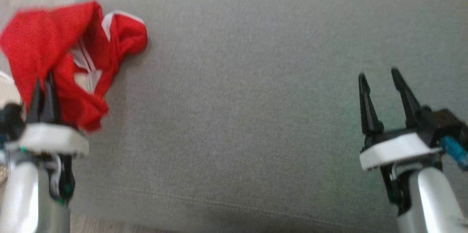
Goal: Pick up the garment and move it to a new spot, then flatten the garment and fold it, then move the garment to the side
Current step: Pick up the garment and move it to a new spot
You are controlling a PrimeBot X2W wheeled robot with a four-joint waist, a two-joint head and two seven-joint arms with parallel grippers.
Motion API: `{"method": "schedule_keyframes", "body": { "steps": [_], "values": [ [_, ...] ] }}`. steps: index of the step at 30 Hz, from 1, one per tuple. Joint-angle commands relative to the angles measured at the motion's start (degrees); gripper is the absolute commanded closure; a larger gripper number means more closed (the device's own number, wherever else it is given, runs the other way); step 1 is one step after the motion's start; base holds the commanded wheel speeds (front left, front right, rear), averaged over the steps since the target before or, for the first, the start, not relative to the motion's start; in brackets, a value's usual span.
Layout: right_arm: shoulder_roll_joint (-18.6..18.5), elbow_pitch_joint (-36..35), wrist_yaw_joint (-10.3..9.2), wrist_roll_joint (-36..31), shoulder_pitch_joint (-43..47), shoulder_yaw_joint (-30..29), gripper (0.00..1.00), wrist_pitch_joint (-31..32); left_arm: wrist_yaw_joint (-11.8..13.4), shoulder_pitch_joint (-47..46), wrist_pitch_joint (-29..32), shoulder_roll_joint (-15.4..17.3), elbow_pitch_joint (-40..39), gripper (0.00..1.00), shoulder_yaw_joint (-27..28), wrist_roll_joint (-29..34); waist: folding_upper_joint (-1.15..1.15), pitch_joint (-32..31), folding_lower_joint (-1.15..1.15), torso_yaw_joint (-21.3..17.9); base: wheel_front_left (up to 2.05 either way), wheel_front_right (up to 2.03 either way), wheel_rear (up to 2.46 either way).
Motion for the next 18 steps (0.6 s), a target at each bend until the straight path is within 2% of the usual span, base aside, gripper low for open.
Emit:
{"method": "schedule_keyframes", "body": {
  "steps": [1, 7, 10, 14, 18],
  "values": [
    [0.37, -1.65, -0.04, 0.63, 1.26, 0.9, 0.0, -0.47, 1.24, 2.56, 1.36, 1.62, -6.58, 1.0, 2.15, 0.9, 0.0, -4.92, 0.0, -1.57, 0.0, 0.0, 0.0],
    [0.54, -2.86, -0.04, 1.49, 4.79, -0.01, 0.0, -0.09, 3.15, 13.47, 7.73, 1.02, -20.97, 1.0, 1.98, 1.6, 0.0, -8.23, 0.0, -3.38, 0.0, 0.0, 0.0],
    [0.55, -3.43, -0.04, 1.99, 5.4, -0.07, 0.0, 0.12, 3.4, 15.45, 9.49, 0.91, -24.56, 1.0, 1.6, 1.79, 0.0, -8.55, 0.0, -4.08, 0.0, 0.0, 0.0],
    [0.56, -4.57, -0.04, 2.39, 5.85, -0.45, 0.0, 0.71, 2.92, 16.33, 11.76, 0.51, -29.63, 1.0, -0.45, 2.02, 0.0, -8.15, 0.0, -5.84, 0.0, 0.0, 0.0],
    [0.57, -5.81, -0.04, 2.49, 5.03, 0.06, 0.0, 1.22, 1.51, 14.09, 12.91, 0.0, -31.21, 1.0, -3.84, 2.29, 0.0, -6.68, 0.0, -9.04, 0.0, 0.0, 0.0]
  ]
}}
